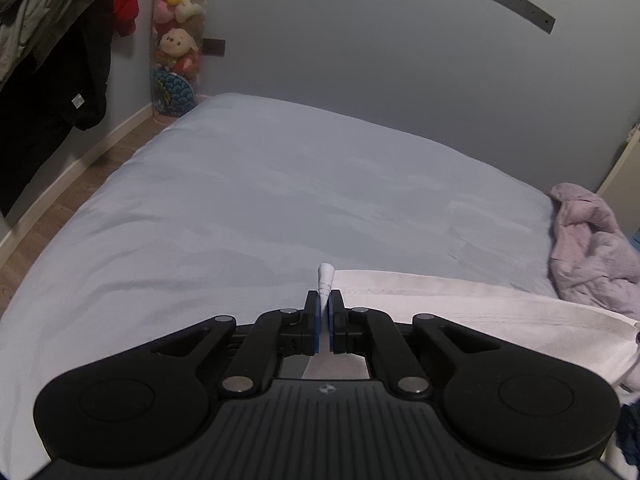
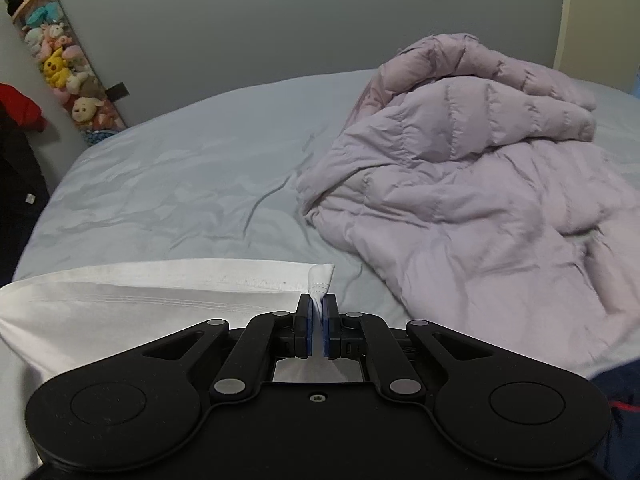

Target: Fold clothes

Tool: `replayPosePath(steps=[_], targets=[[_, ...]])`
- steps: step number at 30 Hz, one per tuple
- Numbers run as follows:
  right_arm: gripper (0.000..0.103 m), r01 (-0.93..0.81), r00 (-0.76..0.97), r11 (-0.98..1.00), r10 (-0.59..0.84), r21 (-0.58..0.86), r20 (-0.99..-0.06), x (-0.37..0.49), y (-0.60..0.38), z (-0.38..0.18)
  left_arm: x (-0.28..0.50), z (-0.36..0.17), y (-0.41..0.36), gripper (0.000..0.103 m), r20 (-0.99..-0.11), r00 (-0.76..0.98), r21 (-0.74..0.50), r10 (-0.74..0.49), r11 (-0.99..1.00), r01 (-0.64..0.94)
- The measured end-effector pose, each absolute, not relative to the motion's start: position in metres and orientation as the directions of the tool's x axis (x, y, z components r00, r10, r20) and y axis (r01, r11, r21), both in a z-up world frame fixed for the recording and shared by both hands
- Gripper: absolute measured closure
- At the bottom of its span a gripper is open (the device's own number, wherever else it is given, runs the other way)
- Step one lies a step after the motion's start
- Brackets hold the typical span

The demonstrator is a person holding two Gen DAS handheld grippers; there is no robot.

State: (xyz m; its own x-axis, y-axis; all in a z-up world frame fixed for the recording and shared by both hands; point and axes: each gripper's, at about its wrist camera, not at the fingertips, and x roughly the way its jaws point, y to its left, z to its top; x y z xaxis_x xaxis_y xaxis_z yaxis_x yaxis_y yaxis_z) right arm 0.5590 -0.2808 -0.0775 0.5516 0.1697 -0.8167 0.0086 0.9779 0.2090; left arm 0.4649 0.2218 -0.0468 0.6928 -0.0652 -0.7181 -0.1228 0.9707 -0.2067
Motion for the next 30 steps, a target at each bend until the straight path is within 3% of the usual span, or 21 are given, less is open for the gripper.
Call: replayPosePath(steps=[19, 30], targets=[[0.100, -0.058, 0.566, 0.972, 0.218, 0.226, -0.795, 0.357, -0.289, 0.027, 0.284, 0.031, 0.232, 0.100, -0.633, 0.755, -0.284, -0.172, 0.959, -0.019], [0.100, -0.070, 0.530, 0.965, 0.252, 0.254, -0.810, 0.248, -0.307, 0.025, 0.184, 0.020, 0.226, 0.100, -0.635, 0.739, -0.284, -0.222, 0.958, 0.044]])
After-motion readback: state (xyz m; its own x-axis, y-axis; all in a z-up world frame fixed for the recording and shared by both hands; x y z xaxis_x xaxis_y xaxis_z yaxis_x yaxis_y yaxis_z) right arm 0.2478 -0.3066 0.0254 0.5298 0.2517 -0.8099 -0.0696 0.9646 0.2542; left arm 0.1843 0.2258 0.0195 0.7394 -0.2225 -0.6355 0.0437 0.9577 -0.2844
